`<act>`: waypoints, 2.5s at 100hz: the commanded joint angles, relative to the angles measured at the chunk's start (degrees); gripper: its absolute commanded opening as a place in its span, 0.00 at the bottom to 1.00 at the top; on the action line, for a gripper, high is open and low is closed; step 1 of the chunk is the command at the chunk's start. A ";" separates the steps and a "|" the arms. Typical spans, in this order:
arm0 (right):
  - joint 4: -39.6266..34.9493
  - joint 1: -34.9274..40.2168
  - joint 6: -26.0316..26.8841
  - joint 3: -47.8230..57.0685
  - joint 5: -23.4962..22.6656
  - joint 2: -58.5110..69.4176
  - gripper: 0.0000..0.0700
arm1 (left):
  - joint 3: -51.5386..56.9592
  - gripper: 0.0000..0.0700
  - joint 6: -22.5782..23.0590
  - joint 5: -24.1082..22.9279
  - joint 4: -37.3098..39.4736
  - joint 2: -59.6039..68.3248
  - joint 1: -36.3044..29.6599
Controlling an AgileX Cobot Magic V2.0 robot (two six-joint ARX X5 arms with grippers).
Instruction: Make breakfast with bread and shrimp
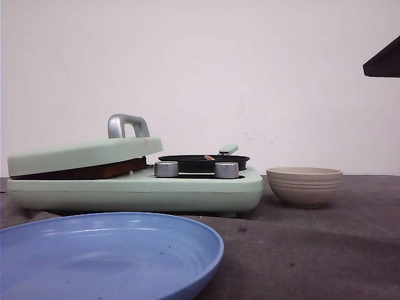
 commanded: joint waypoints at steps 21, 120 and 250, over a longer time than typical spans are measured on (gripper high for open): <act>0.48 0.50 0.57 0.13 0.00 0.02 0.00 | 0.94 0.00 -0.61 -0.15 0.61 -0.09 -0.15; 0.50 0.50 0.57 0.13 0.00 0.02 0.00 | -27.45 0.00 15.82 8.50 31.04 -0.13 16.90; 0.46 0.50 0.59 0.15 0.00 0.00 0.00 | -30.18 0.00 16.06 8.83 24.83 -0.13 16.72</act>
